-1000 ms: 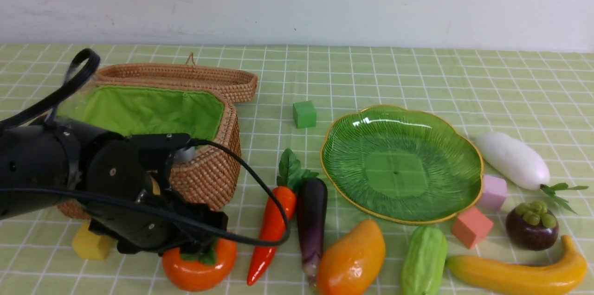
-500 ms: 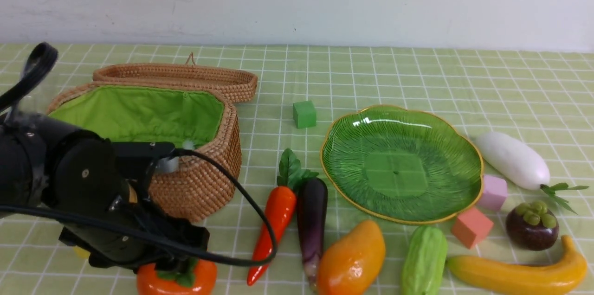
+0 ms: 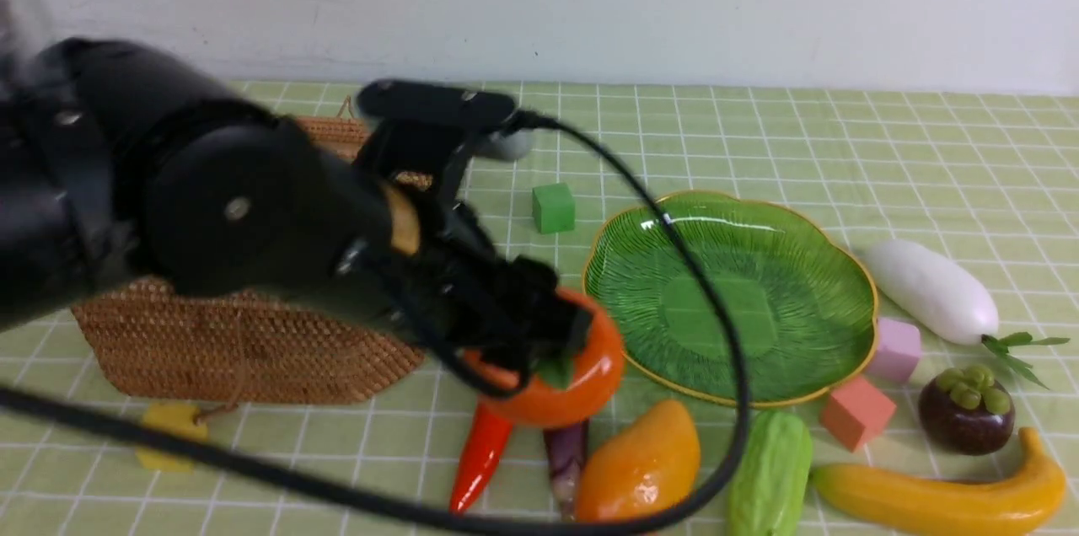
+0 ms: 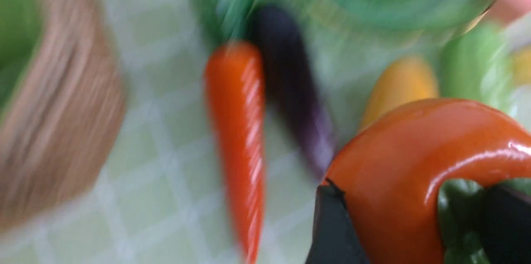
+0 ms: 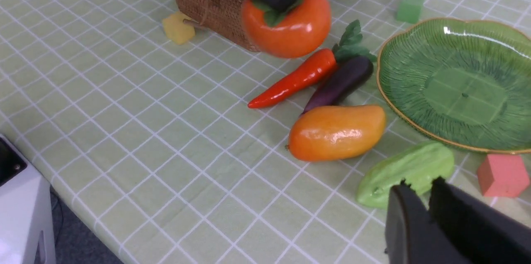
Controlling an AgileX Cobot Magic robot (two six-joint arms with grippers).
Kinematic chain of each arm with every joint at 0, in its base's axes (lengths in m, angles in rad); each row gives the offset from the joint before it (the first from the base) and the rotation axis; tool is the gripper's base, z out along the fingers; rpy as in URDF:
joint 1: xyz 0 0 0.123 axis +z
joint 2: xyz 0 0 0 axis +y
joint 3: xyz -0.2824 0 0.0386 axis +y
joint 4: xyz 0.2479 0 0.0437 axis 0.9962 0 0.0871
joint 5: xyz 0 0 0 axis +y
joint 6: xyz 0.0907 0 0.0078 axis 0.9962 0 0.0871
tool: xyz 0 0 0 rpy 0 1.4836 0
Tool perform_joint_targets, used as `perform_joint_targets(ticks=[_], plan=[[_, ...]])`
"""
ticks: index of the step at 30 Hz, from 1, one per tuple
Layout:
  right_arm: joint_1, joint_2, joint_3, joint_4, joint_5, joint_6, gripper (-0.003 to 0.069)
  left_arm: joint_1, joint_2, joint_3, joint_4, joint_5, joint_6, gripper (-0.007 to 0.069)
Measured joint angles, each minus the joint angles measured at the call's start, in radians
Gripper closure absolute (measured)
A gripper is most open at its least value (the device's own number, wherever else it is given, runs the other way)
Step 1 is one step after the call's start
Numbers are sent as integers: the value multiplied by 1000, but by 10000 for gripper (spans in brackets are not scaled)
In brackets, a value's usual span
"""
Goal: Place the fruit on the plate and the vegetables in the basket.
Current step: Grab a tomato with your left arm and place it on the plate on the right.
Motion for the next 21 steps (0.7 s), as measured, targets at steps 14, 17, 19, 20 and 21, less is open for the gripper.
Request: perform_joint_targets(ticks=[14, 17, 19, 20, 21], plan=[[0, 0, 0, -80, 20, 93, 571, -9, 709, -731, 11, 94, 71, 195], [0, 0, 0, -79, 21, 94, 571, -9, 787, -819, 56, 131, 72, 195], [0, 0, 0, -79, 21, 94, 571, -9, 800, -831, 71, 132, 72, 195], [0, 0, 0, -79, 21, 94, 571, -9, 806, -837, 83, 130, 72, 195], [0, 0, 0, -79, 21, 94, 571, -8, 808, -840, 84, 128, 72, 195]])
